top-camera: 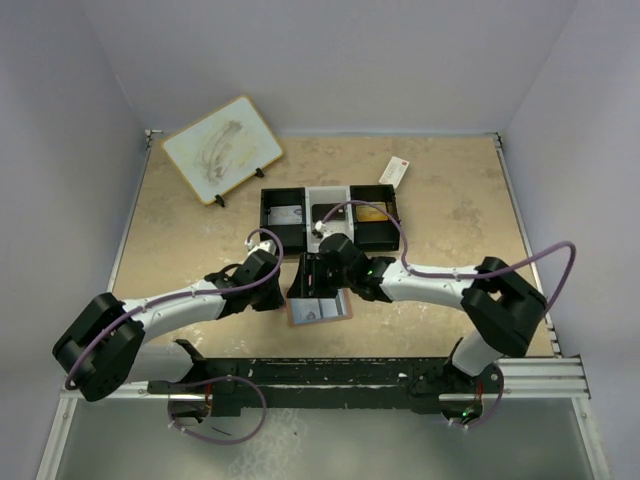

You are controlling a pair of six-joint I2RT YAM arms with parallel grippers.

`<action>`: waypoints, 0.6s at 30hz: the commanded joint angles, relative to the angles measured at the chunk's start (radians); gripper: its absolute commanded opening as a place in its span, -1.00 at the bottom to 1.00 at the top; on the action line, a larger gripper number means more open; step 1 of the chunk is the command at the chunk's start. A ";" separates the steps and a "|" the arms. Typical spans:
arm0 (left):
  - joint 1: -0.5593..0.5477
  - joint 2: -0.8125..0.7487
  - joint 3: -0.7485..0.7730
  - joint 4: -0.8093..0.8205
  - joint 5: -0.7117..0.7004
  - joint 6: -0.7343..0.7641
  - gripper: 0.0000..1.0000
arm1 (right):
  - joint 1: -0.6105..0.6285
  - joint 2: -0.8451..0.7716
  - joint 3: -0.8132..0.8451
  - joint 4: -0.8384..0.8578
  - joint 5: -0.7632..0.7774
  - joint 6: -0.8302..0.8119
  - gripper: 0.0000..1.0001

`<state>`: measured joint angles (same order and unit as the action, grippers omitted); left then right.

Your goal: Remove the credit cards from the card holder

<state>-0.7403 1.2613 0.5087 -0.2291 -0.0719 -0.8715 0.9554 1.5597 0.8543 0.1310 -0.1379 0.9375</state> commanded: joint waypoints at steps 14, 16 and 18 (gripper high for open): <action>-0.003 -0.210 0.099 -0.172 -0.117 -0.014 -0.57 | -0.091 -0.134 -0.167 0.147 -0.082 0.039 0.03; -0.003 -0.212 0.127 -0.172 -0.098 0.002 -0.55 | -0.095 -0.125 -0.188 0.191 -0.109 0.044 -0.01; -0.007 -0.210 0.140 -0.142 -0.051 0.015 -0.54 | -0.095 -0.098 -0.190 0.218 -0.143 0.040 -0.06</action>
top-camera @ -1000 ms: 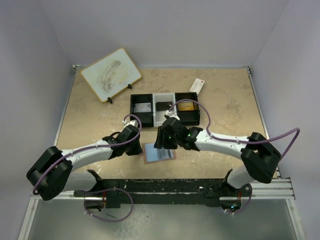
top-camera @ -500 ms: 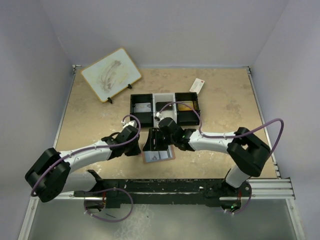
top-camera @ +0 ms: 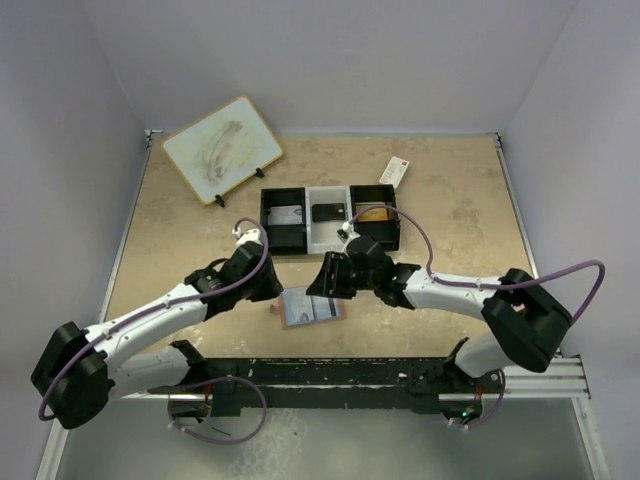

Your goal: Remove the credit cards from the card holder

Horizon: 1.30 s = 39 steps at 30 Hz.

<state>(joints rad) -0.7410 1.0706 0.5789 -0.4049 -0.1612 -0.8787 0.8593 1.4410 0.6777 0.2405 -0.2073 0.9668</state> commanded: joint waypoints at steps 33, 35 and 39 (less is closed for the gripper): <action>-0.087 0.265 -0.004 0.040 0.000 0.041 -1.00 | -0.032 0.154 -0.130 0.326 -0.126 0.107 -0.98; -0.087 0.263 -0.005 0.036 -0.007 0.040 -1.00 | -0.050 0.133 -0.155 0.349 -0.141 0.112 -1.00; -0.089 0.265 -0.005 0.037 -0.010 0.041 -1.00 | -0.071 0.115 -0.178 0.374 -0.179 0.101 -1.00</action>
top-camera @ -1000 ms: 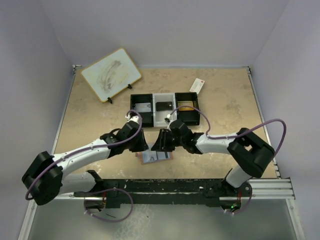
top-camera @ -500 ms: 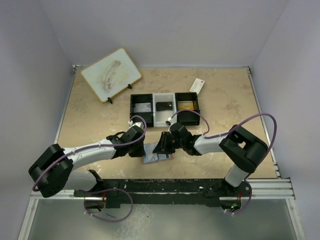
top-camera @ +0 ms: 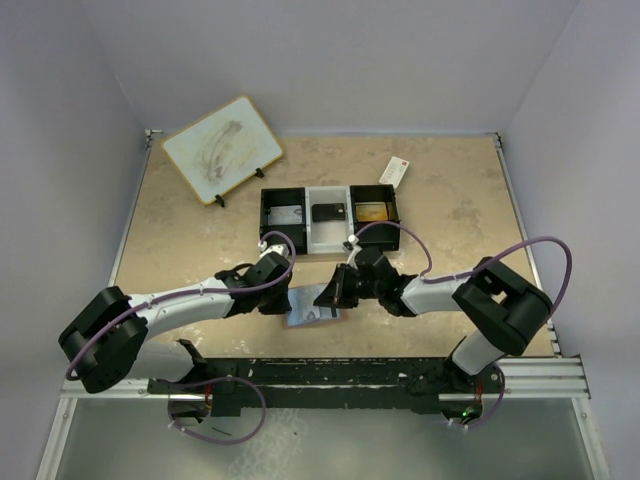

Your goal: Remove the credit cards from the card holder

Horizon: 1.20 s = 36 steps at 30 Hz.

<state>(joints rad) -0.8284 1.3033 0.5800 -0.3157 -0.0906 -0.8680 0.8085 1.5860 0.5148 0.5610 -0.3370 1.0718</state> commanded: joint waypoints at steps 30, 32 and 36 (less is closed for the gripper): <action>-0.009 -0.040 0.023 -0.073 -0.111 0.023 -1.00 | -0.077 -0.053 -0.102 0.134 -0.118 -0.007 -1.00; -0.009 -0.074 0.031 -0.080 -0.124 0.019 -1.00 | -0.081 -0.067 -0.099 0.111 -0.115 -0.018 -1.00; -0.009 -0.132 0.058 -0.074 -0.121 0.015 -0.90 | -0.082 -0.060 -0.085 0.103 -0.125 -0.028 -1.00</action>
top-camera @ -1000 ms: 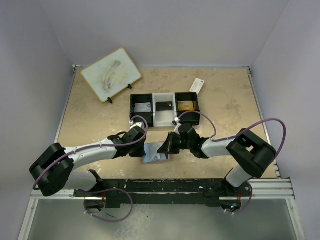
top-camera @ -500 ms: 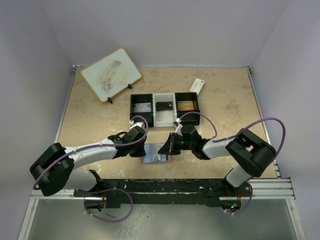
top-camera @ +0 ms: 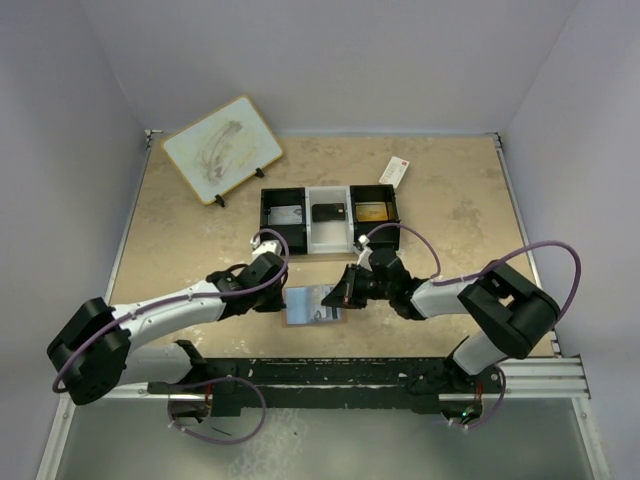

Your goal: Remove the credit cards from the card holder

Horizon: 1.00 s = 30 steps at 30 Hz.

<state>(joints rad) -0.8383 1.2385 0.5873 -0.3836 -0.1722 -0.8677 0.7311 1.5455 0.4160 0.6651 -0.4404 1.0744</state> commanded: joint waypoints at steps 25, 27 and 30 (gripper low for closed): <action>-0.081 0.176 0.041 0.091 -0.057 -0.004 -1.00 | 0.027 0.139 0.079 0.095 0.009 0.022 -0.67; -0.081 0.175 0.040 0.089 -0.058 -0.007 -1.00 | 0.039 0.160 0.094 0.096 0.009 0.021 -0.65; -0.081 0.170 0.043 0.078 -0.063 -0.004 -1.00 | 0.044 0.138 0.084 0.091 0.043 0.030 -0.89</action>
<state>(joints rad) -0.9176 1.4155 0.6525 -0.2337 -0.1909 -0.8776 0.7612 1.7073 0.4824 0.7551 -0.4362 1.1069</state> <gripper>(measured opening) 0.002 0.117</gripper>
